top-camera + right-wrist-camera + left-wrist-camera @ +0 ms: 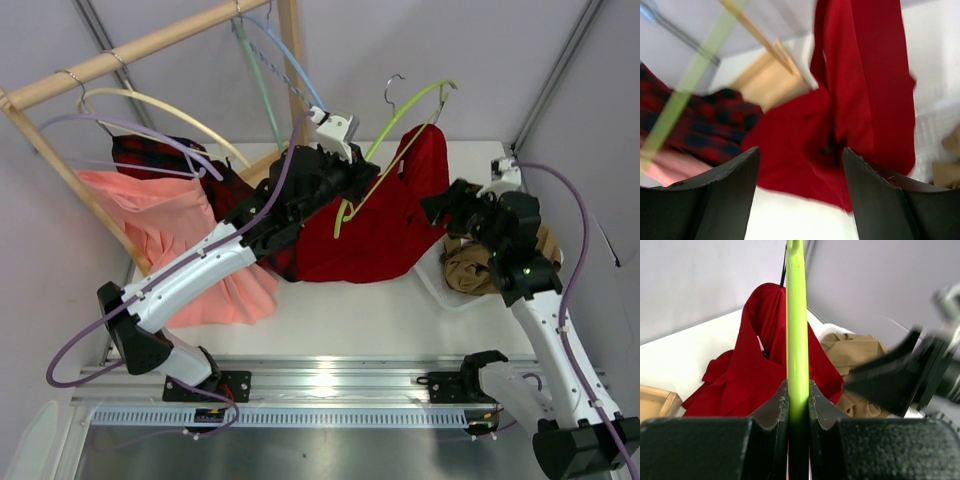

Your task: Place the skirt on the hanger

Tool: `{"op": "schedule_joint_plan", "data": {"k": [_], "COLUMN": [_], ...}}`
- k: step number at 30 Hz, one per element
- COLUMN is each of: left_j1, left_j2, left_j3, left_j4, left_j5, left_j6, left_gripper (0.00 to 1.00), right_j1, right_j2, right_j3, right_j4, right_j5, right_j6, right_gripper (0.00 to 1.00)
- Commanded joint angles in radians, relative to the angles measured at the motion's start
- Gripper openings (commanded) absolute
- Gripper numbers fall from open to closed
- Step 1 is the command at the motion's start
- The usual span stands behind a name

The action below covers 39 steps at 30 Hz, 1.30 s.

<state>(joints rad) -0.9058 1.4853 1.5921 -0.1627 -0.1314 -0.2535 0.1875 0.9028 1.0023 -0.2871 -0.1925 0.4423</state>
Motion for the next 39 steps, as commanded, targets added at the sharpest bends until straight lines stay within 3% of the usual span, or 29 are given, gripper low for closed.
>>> {"op": "schedule_joint_plan", "data": {"k": [1, 8, 23, 27, 30, 31, 32, 39], "left_j1": [-0.001, -0.007, -0.012, -0.012, -0.01, -0.01, -0.008, 0.048], "left_j2": [-0.022, -0.014, -0.034, -0.039, -0.04, -0.042, -0.037, 0.004], "left_j3": [0.063, 0.046, 0.025, 0.035, 0.04, 0.037, 0.04, 0.069], "left_j4": [0.218, 0.21, 0.175, 0.17, 0.131, 0.129, 0.124, 0.064], "left_j5": [-0.056, -0.039, -0.025, -0.023, -0.06, -0.071, -0.098, -0.116], "left_j6": [-0.029, -0.035, -0.018, -0.009, 0.0, 0.002, -0.001, -0.148], "left_gripper": [0.0, 0.0, 0.0, 0.0, 0.0, 0.0, 0.0, 0.0], "right_j1": [0.012, 0.055, 0.078, 0.086, 0.102, 0.118, 0.13, 0.314], "right_j2": [-0.073, -0.055, 0.128, 0.22, 0.234, 0.229, 0.223, 0.045], "right_j3": [-0.141, -0.245, -0.154, -0.154, -0.157, -0.157, -0.159, -0.228], "right_j4": [0.059, 0.135, 0.269, 0.275, 0.276, 0.275, 0.276, 0.387], "right_j5": [-0.068, 0.033, -0.076, -0.084, -0.087, -0.093, -0.1, -0.05], "right_j6": [-0.066, -0.086, -0.382, -0.416, -0.425, -0.428, -0.432, -0.438], "right_gripper": [0.73, 0.72, 0.71, 0.66, 0.42, 0.2, 0.13, 0.01]}}
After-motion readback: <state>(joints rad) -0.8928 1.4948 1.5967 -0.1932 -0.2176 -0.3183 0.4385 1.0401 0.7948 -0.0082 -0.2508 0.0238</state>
